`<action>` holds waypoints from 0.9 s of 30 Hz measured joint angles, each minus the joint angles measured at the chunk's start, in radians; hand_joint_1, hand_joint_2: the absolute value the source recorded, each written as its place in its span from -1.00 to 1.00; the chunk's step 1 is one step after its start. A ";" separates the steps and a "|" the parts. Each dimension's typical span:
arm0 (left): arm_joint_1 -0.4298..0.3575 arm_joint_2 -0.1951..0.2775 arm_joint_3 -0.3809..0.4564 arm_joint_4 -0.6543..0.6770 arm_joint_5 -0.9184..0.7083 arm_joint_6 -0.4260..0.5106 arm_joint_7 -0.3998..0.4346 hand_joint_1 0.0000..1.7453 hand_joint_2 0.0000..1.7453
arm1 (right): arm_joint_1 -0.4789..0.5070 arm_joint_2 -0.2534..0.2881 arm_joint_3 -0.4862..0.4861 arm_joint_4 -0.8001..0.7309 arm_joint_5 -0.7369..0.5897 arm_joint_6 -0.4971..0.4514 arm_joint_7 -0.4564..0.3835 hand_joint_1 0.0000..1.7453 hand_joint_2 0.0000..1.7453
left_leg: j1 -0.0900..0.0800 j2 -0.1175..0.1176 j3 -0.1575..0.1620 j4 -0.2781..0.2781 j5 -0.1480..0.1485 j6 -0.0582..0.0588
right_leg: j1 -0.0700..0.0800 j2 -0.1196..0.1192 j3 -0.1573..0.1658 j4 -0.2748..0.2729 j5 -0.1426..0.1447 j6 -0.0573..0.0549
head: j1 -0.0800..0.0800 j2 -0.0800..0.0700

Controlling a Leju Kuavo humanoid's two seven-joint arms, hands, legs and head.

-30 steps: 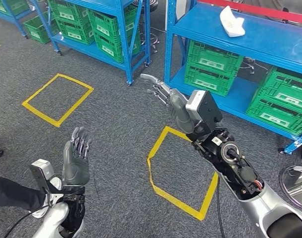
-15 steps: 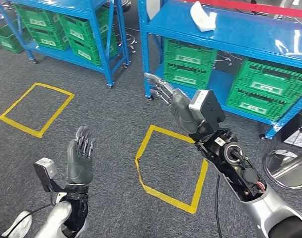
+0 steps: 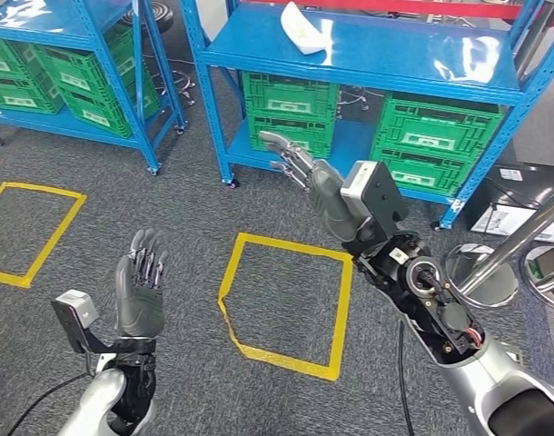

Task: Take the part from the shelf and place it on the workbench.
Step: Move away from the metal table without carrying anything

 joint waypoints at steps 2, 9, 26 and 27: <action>-0.001 -0.003 0.000 0.000 0.001 -0.001 -0.002 -1.00 -1.00 | -0.002 0.000 -0.001 0.000 0.000 0.000 -0.001 -1.00 -1.00 | 0.006 0.020 0.010 -0.022 0.009 0.002 | 0.006 -0.031 -0.009 0.014 -0.014 0.009 | 0.004 0.000; 0.006 -0.005 0.000 0.001 0.003 -0.002 -0.004 -1.00 -1.00 | -0.008 0.000 0.001 0.008 0.000 -0.002 -0.002 -1.00 -1.00 | 0.012 0.093 0.016 -0.029 0.009 0.000 | -0.008 -0.123 -0.090 0.216 -0.092 0.035 | 0.024 0.000; 0.005 0.000 0.000 0.001 0.004 -0.005 -0.009 -1.00 -1.00 | -0.010 0.000 0.007 0.011 -0.006 -0.007 -0.006 -1.00 -1.00 | 0.011 0.010 -0.049 0.128 -0.052 -0.015 | 0.003 -0.037 -0.007 0.010 0.001 -0.020 | 0.001 0.000; 0.004 0.000 0.001 0.001 0.004 -0.006 -0.010 -1.00 -1.00 | -0.010 0.000 0.008 0.011 -0.006 -0.007 -0.006 -1.00 -1.00 | 0.008 -0.007 -0.019 0.066 -0.030 -0.008 | 0.004 -0.026 -0.008 0.009 0.003 -0.018 | 0.001 0.000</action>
